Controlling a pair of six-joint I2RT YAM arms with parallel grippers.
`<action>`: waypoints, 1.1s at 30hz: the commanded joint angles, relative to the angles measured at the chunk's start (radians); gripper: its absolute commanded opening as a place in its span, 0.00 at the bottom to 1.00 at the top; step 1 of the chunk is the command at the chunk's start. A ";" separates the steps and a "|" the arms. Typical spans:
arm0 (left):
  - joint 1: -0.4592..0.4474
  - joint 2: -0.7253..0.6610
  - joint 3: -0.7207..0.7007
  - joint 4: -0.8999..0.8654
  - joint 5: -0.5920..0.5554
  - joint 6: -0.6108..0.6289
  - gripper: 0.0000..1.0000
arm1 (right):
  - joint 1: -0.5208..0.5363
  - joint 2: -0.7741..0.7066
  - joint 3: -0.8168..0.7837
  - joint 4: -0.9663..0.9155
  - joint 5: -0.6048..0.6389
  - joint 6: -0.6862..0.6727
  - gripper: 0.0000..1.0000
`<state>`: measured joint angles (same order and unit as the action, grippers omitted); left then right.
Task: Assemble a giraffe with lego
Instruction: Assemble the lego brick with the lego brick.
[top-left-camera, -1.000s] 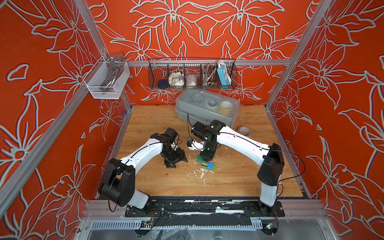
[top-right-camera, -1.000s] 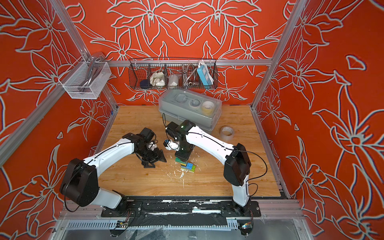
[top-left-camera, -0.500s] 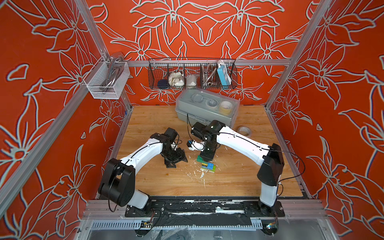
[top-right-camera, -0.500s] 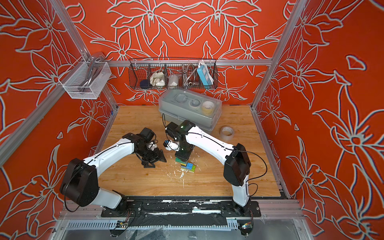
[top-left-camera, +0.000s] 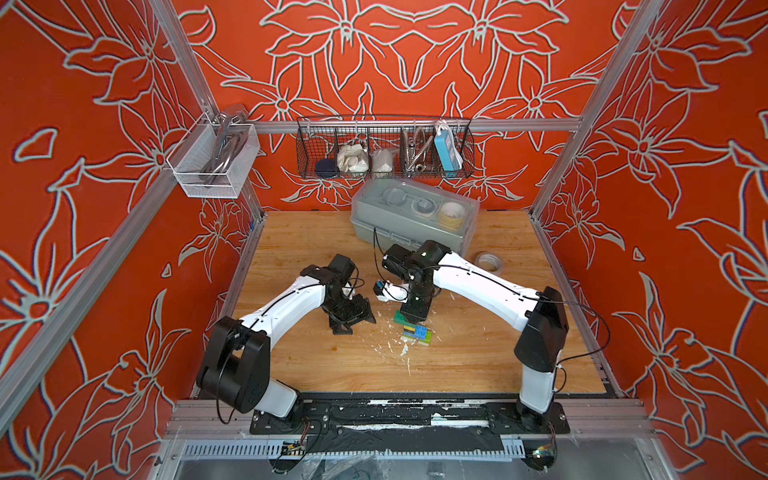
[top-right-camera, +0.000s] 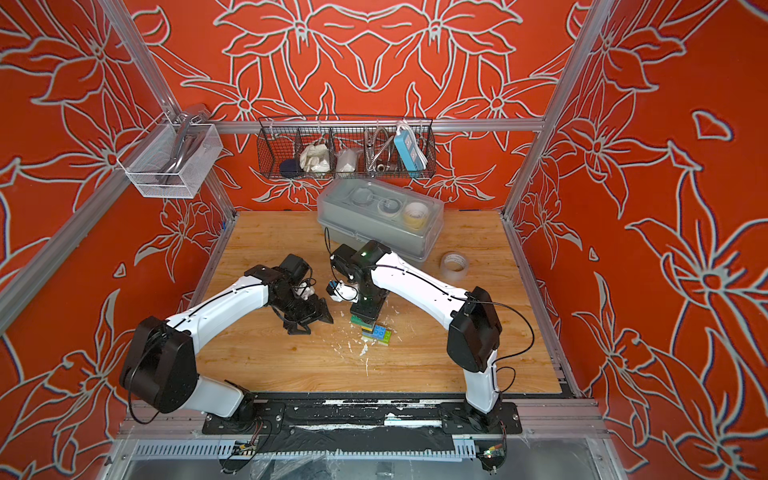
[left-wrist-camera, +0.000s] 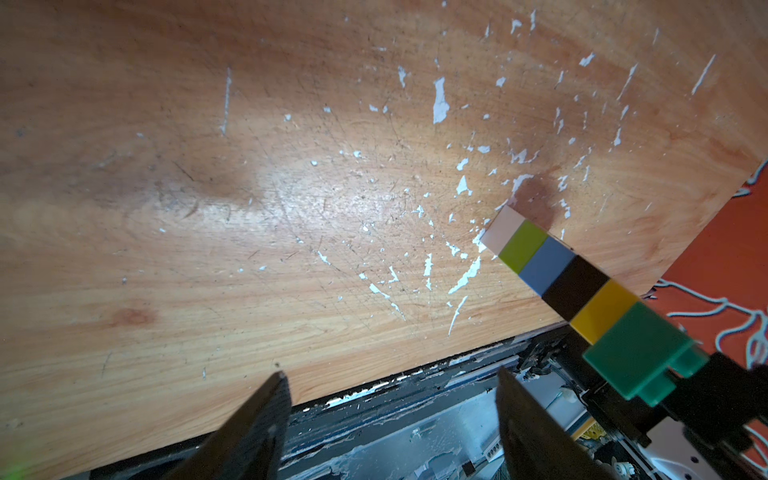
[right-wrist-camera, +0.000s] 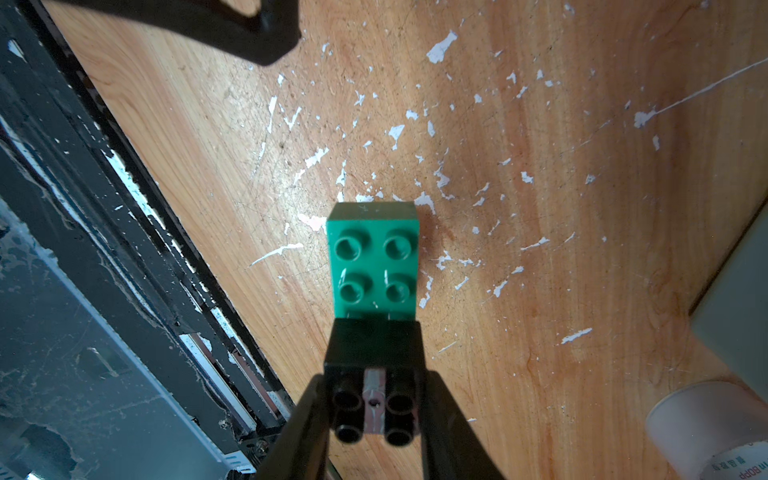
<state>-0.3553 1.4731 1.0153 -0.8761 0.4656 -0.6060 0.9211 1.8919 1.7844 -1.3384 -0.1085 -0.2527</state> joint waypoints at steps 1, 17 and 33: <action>-0.004 0.004 0.020 -0.023 -0.008 0.009 0.77 | -0.001 0.016 -0.010 -0.060 0.018 -0.003 0.30; -0.004 -0.002 0.018 -0.023 -0.008 0.007 0.76 | -0.005 0.043 0.028 -0.085 -0.001 0.072 0.30; -0.004 -0.015 0.012 -0.028 -0.007 0.010 0.76 | -0.008 0.024 -0.008 -0.044 -0.018 0.100 0.29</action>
<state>-0.3553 1.4731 1.0153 -0.8803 0.4648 -0.6056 0.9165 1.9034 1.7985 -1.3731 -0.1169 -0.1654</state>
